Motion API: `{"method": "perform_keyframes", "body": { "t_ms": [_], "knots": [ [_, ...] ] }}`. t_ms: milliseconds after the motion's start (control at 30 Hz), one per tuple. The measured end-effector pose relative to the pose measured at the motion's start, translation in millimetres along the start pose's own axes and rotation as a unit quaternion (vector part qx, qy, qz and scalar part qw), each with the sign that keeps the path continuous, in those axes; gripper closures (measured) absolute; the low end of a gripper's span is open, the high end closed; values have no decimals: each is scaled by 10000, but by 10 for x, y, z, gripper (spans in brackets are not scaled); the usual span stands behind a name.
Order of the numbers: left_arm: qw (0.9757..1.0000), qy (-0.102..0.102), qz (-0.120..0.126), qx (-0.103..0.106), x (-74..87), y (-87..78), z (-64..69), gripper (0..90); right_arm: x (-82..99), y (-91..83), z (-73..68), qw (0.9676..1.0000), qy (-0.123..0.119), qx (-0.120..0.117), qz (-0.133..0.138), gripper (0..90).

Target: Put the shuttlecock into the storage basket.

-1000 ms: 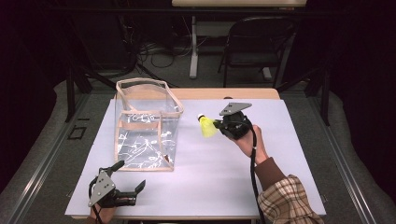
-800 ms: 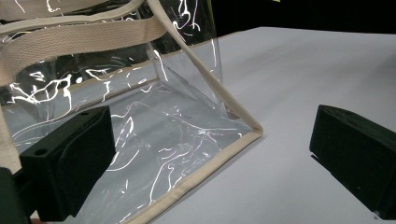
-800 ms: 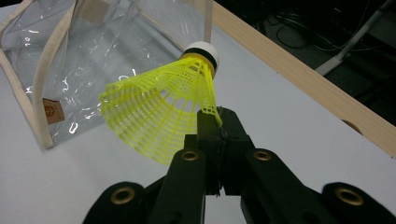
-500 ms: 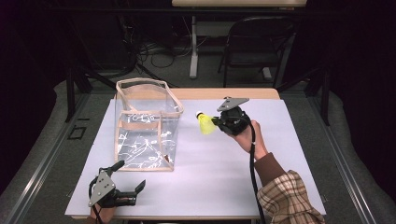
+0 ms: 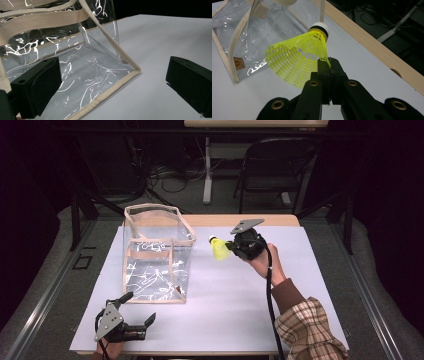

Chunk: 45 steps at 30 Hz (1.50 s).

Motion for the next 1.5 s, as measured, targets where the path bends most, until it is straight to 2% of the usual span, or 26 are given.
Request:
{"method": "perform_keyframes", "body": {
  "t_ms": [1500],
  "knots": [
    [10000, -4, -4, -10, 0, 2, -2, 1, -422, -61, 77, 9999, -91, 44, 39, 892]
  ]
}}
Point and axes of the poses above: each handheld gripper's, and its own axes: y roughly forward along the jaws, x roughly out of its underside, z roughly to its right, the point moved 4 cm from there along y, roughly forward along the jaws, and after that the axes turned 15 degrees about -x, right-handed, at the moved point
